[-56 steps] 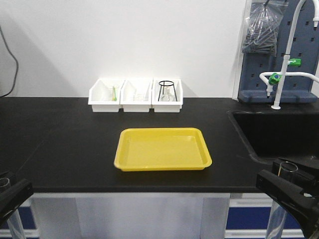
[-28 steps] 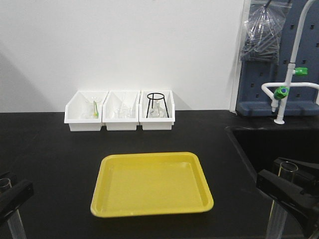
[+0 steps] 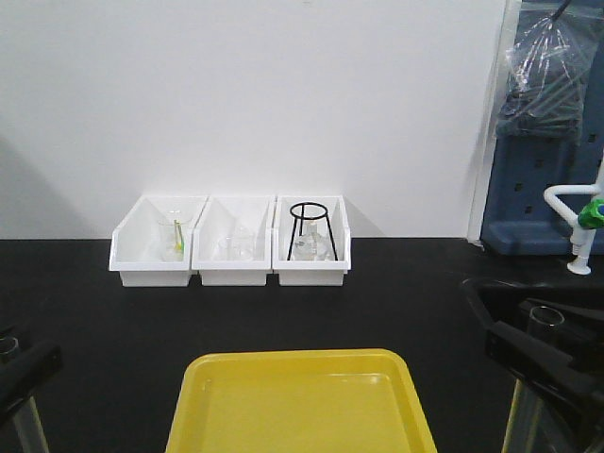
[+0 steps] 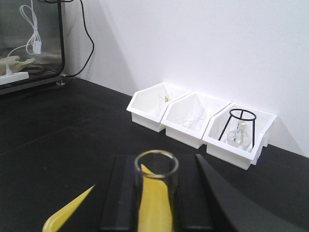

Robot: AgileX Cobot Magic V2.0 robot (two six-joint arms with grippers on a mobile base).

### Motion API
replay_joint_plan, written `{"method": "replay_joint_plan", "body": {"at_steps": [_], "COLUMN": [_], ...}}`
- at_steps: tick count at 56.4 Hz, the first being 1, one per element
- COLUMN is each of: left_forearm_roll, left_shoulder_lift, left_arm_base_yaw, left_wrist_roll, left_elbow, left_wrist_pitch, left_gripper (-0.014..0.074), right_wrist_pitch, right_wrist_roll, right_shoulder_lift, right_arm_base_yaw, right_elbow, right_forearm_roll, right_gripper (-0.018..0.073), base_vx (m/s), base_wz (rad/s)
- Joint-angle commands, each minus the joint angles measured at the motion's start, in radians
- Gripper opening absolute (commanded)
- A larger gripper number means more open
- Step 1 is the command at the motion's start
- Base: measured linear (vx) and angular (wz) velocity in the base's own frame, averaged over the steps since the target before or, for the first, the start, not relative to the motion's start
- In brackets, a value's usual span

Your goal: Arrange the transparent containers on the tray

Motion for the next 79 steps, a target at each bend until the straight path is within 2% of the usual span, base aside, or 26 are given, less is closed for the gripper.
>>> {"method": "replay_joint_plan", "body": {"at_steps": [1,25,79], "left_forearm_roll": [-0.013,-0.013,-0.014], "left_shoulder_lift": [-0.005,-0.005,-0.005], "left_arm_base_yaw": [-0.008,-0.008,-0.008], "left_wrist_roll": [-0.005,-0.005,-0.006], "left_elbow": [-0.029,-0.029,-0.029], "left_wrist_pitch": [-0.070,-0.070,-0.070], "left_gripper": [-0.0006,-0.0006,-0.0006], "right_wrist_pitch": [0.022,0.022,0.021], "right_wrist_roll": [-0.004,-0.004,-0.004], "right_shoulder_lift": [-0.004,-0.004,-0.004], "right_arm_base_yaw": [-0.004,-0.004,-0.004], "right_elbow": [-0.030,-0.030,-0.030], "right_forearm_roll": [-0.014,-0.014,-0.013], "right_gripper": [-0.0011,-0.0011,-0.0011], "base_vx": [0.27,0.17,0.00], "base_wz": [0.03,-0.01,0.00]}}
